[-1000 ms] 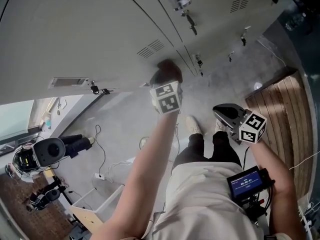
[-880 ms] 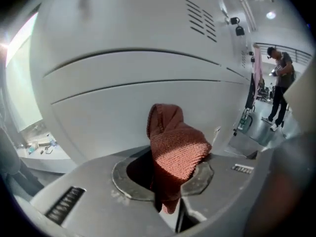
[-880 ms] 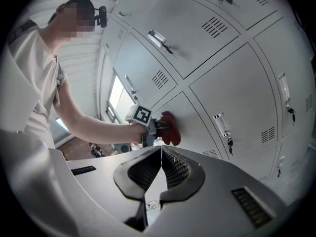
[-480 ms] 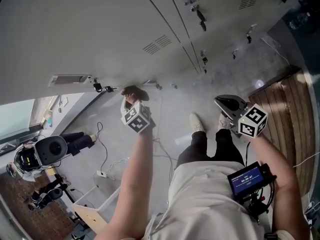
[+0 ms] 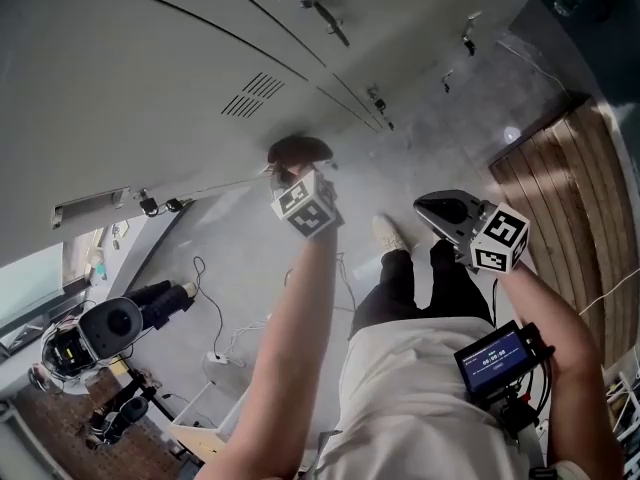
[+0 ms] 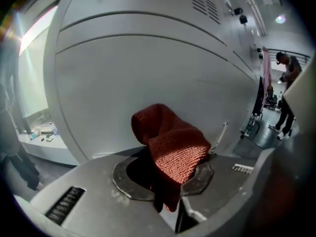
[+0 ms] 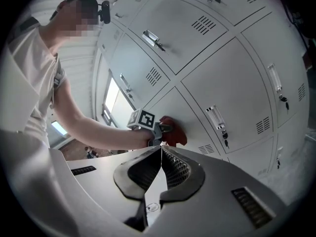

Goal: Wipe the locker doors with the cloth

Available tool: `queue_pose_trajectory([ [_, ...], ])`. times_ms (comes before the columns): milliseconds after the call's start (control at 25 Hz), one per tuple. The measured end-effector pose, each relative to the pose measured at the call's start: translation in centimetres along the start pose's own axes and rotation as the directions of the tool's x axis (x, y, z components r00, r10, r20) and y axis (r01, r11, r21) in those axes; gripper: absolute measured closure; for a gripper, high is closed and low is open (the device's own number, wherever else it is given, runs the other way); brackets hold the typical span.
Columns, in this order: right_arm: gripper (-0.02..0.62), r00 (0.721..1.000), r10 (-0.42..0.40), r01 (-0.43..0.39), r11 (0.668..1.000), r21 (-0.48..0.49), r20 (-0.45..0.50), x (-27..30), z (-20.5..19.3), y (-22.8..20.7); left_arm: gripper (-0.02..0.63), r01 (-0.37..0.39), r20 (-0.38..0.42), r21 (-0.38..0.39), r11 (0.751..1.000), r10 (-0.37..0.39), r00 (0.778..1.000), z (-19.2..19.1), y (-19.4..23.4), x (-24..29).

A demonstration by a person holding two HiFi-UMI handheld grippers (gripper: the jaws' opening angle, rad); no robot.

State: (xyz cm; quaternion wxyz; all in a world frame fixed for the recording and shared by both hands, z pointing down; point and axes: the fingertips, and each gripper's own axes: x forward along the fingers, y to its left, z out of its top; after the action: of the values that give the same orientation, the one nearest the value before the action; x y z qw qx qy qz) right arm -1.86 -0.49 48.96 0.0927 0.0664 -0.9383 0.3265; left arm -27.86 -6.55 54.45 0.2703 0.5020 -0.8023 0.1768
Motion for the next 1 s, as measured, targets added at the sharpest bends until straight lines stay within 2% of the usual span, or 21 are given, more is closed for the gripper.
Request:
queue_pose_trajectory([
  [240, 0.578, 0.999, -0.048, 0.047, 0.998, 0.036, 0.018, -2.2, -0.9, -1.2, 0.538, 0.15, 0.005, 0.078, 0.986, -0.151, 0.989, 1.1, -7.5, 2.1],
  [400, 0.578, 0.999, -0.049, 0.048, 0.997, 0.058, 0.013, -2.5, -1.9, -1.3, 0.538, 0.269, 0.034, 0.243, 0.932, -0.285, 0.958, 3.0, -13.6, 2.4],
  [480, 0.578, 0.999, -0.039, 0.038, 0.997, 0.06, 0.009, -2.2, -2.3, -1.2, 0.538, 0.278, 0.028, 0.271, 0.921, -0.297, 0.955, 3.2, -14.0, 2.5],
  [560, 0.578, 1.0, -0.031, 0.03, 0.998, 0.064, 0.007, -1.5, -2.4, -1.1, 0.538, 0.262, -0.001, 0.254, 0.931, -0.271, 0.963, 2.4, -12.3, 2.8],
  [680, 0.578, 1.0, -0.001, 0.001, 0.998, 0.061, 0.003, -0.1, -2.4, -0.6, 0.538, 0.202, -0.069, 0.214, 0.956, -0.191, 0.979, -0.4, -7.5, 3.1],
  [840, 0.578, 0.997, 0.047, -0.045, 0.998, 0.035, -0.056, 1.5, -3.0, 0.4, 0.538, 0.114, -0.106, 0.177, 0.977, -0.097, 0.99, -2.7, -1.0, 2.1],
  [1000, 0.578, 0.995, 0.06, -0.058, 0.998, 0.031, -0.084, 2.2, -3.3, 0.6, 0.538, -0.003, -0.119, 0.053, 0.999, 0.009, 0.993, -4.2, 5.5, 0.0],
])
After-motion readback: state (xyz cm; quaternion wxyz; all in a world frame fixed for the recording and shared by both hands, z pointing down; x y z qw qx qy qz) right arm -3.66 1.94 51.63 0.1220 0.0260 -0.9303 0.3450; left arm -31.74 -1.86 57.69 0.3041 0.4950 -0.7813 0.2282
